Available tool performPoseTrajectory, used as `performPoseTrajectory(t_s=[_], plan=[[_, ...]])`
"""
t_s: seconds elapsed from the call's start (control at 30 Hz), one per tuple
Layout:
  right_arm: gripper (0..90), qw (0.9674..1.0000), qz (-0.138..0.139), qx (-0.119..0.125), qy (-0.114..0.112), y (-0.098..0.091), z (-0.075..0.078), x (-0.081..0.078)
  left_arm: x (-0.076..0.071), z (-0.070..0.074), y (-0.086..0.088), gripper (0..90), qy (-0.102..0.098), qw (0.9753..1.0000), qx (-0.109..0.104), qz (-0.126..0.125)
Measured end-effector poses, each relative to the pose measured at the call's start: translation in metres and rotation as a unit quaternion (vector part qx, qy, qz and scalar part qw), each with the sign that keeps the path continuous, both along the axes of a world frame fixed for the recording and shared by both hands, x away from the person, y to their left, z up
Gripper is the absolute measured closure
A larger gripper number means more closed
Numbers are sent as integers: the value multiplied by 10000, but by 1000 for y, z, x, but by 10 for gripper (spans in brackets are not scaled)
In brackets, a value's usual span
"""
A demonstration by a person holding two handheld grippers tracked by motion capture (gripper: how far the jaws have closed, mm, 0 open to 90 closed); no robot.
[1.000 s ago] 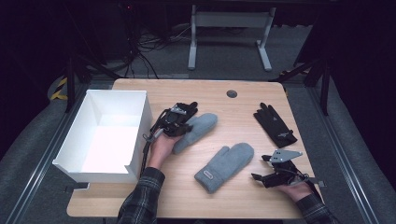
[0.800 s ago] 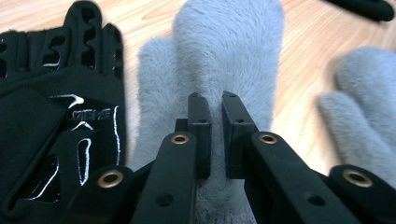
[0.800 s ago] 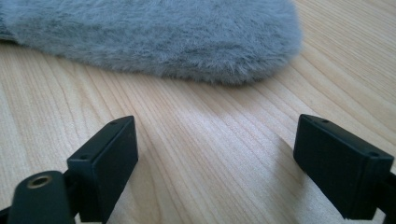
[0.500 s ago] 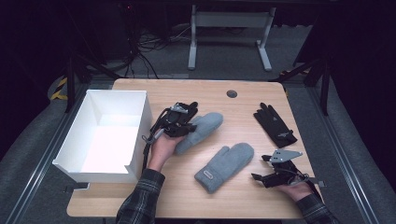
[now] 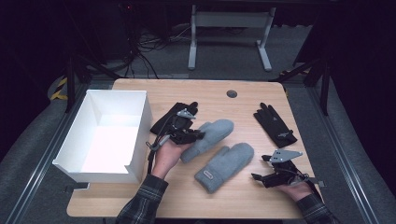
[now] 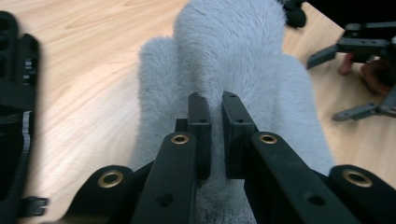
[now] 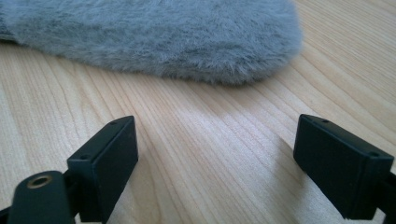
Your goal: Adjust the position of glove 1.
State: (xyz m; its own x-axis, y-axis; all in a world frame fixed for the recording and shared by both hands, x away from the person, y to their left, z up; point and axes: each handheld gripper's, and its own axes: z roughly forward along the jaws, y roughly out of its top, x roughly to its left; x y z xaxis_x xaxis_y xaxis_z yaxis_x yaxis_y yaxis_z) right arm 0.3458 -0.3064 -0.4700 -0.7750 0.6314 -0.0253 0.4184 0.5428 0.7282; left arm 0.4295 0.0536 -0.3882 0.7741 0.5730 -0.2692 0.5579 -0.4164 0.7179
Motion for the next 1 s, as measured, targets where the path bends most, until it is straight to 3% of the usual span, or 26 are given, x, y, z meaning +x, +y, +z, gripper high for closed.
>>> performPoseTrajectory(t_s=[0.43,0.87,1.0], plan=[[142,10000,6,-4,3,0,0,0,-32,8,-41,848,-64,9992,15,-383],[142,10000,14,-5,2,0,0,0,-39,-15,-70,840,93,9983,330,-479],[142,10000,12,-6,3,0,0,0,-38,-20,-74,790,92,9980,393,-495]])
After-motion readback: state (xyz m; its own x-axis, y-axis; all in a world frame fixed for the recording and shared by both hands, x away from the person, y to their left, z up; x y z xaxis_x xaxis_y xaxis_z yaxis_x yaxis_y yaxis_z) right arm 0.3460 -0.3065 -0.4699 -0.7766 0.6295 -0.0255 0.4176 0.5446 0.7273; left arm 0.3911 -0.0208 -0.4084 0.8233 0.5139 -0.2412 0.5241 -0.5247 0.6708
